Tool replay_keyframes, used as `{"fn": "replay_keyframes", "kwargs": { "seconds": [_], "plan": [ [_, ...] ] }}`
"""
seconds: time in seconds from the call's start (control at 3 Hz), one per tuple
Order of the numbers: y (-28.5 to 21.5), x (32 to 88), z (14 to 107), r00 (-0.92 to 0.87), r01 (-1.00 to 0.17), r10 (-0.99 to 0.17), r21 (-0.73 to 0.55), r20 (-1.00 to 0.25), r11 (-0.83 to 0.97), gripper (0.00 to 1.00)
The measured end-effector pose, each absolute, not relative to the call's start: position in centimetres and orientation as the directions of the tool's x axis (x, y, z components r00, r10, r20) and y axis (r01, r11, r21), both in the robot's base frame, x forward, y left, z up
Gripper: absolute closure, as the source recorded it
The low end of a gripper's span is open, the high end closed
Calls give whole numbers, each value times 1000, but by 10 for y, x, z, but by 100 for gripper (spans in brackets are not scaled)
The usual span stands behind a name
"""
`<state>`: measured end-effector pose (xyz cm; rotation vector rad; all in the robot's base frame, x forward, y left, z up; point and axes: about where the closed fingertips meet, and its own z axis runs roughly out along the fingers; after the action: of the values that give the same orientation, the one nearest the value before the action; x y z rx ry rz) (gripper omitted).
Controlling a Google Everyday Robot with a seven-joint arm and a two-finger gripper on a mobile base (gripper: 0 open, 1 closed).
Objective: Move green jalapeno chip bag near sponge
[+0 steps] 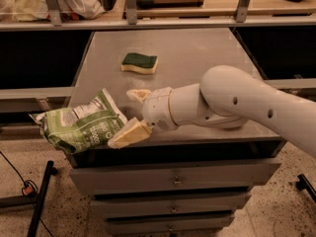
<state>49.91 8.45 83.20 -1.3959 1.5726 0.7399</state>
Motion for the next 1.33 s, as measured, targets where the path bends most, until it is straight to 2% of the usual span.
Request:
{"fn": "replay_keyframes", "kwargs": {
  "seconds": [1.0,1.33],
  "plan": [
    [92,490,830,-53,-981,-411,-31,-910,194,87],
    [86,495,834,-67,-978,-401,-19,-913,207,100]
  ]
}}
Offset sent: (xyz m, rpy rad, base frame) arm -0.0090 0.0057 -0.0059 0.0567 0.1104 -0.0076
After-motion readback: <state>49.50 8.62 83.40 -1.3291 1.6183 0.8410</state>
